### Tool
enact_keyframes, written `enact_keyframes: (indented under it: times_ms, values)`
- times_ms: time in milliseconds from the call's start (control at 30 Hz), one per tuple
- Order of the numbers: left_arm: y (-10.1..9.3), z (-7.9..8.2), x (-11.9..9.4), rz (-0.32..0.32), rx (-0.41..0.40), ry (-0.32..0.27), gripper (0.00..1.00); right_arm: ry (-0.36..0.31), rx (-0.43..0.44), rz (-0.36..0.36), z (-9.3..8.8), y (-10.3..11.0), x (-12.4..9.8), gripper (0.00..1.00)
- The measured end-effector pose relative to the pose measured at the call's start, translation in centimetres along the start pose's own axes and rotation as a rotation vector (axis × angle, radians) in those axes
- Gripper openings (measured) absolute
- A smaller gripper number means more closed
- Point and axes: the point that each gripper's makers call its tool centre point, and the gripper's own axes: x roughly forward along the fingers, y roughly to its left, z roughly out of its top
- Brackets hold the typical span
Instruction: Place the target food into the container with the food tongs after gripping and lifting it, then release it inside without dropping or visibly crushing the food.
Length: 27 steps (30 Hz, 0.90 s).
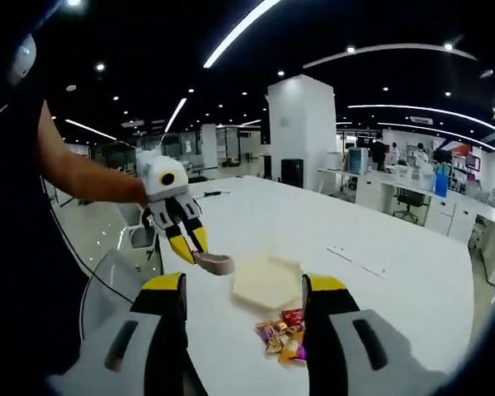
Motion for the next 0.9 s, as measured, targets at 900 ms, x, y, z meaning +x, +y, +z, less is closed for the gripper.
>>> enact_keyframes:
  times_ms: [900]
  values:
    - [0.4,6.1,-0.9,-0.067,-0.12,-0.14,0.04,-0.169,0.045,0.271,6.5,3.6,4.5,0.27]
